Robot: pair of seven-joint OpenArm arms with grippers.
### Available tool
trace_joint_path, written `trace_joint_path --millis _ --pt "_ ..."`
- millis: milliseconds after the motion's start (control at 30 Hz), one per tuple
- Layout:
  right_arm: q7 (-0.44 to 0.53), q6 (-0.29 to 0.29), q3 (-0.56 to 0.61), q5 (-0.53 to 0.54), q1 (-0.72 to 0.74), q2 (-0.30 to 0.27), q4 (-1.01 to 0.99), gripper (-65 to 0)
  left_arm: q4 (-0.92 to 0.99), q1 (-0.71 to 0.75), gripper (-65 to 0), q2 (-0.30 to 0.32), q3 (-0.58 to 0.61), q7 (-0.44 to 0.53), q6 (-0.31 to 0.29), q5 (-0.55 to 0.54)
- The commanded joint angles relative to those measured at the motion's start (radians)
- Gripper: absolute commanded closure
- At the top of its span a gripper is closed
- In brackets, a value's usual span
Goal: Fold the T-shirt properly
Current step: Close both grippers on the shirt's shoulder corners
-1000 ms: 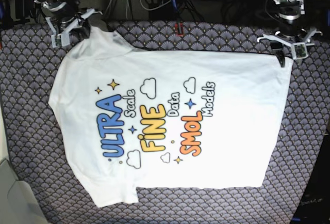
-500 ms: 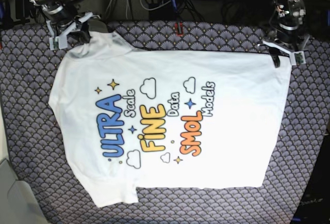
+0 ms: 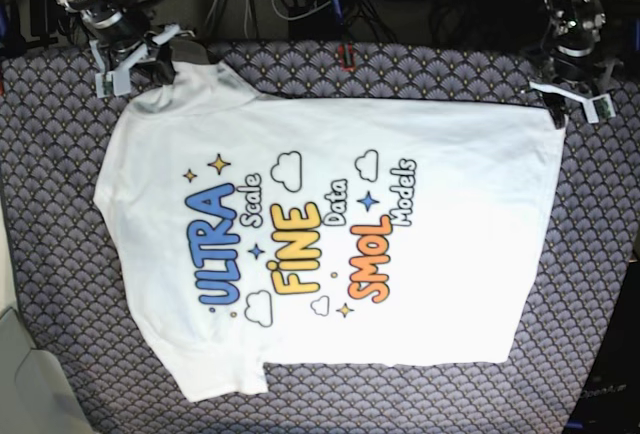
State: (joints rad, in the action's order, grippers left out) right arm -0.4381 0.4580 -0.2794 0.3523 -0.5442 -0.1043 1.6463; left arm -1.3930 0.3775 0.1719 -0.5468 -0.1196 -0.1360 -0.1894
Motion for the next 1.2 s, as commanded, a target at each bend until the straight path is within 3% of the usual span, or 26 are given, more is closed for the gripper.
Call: trace_joint_path --millis 0,500,567,733,867,1167 --pt "-0.095 -0.015 0.002 -0.062 -0.020 -0.002 -0.018 0.0 0.002 -0.002 -32.5 0.013 0.001 0.019 -0.003 -0.009" --pt "-0.101 -0.014 0.002 -0.062 -0.024 -0.002 -0.018 0.0 0.045 -0.024 -31.9 0.008 0.067 0.019 -0.004 -0.017" --pt "-0.100 -0.014 0.002 -0.062 -0.024 -0.004 -0.018 0.0 0.056 -0.025 -28.3 0.010 0.067 0.019 -0.004 -0.017" --pt "-0.097 -0.014 0.002 -0.062 -0.027 -0.016 -0.018 0.0 0.059 -0.025 0.0 0.010 0.067 0.019 -0.004 -0.017" --pt "-0.094 -0.014 0.002 -0.062 -0.029 -0.018 -0.013 0.0 0.057 -0.022 -1.8 0.012 0.063 0.019 -0.004 -0.017" --pt "-0.037 -0.012 0.002 -0.060 -0.030 -0.088 0.048 0.0 0.042 0.021 -0.5 0.012 0.060 0.019 -0.004 -0.017"
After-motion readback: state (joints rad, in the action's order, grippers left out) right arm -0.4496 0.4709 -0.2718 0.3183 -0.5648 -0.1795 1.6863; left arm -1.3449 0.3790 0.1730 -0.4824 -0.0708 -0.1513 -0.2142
